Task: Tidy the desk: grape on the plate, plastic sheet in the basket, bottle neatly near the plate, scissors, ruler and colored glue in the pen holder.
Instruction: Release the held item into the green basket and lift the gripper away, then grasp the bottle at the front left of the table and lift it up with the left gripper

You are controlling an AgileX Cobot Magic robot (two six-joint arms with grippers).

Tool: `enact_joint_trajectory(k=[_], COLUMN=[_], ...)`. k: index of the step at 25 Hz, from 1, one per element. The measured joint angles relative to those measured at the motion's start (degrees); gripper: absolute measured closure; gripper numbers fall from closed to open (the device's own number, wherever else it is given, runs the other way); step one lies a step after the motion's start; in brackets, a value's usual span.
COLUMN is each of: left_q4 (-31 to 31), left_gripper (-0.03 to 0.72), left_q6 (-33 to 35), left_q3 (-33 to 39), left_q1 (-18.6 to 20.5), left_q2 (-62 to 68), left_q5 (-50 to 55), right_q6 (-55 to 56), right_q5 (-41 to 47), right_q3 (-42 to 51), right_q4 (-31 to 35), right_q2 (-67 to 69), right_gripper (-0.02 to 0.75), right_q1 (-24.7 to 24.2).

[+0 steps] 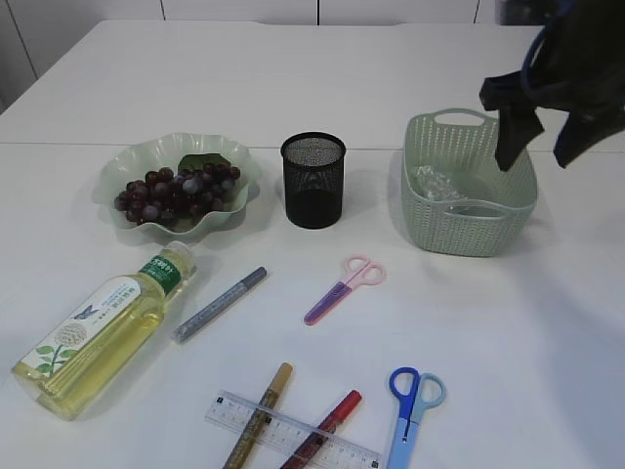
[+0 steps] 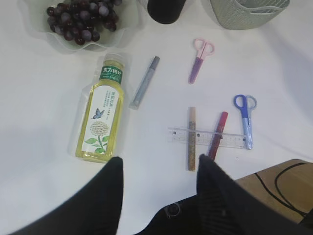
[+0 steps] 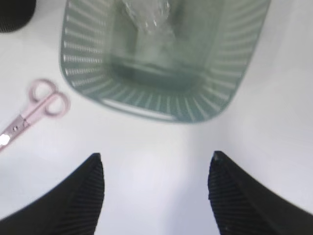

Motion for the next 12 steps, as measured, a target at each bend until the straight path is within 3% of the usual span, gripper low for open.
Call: enact_joint_trajectory(k=[6, 12], left_q4=[1.72, 3.47], left_gripper=[0.302, 0.153], left_q6=[0.83, 1.33], left_q3=[0.00, 0.00], left_q1=[0.00, 0.00], left_q2=[4.11, 13.20], left_q5=[0.00, -0.21], right_q6=[0.00, 0.00], right_q5=[0.00, 0.10], right_q3=[16.31, 24.61], right_q4=[0.00, 0.00], right_q2=[-15.65, -30.17], right_gripper=[0.214, 0.214], right_q1=[0.00, 0.00])
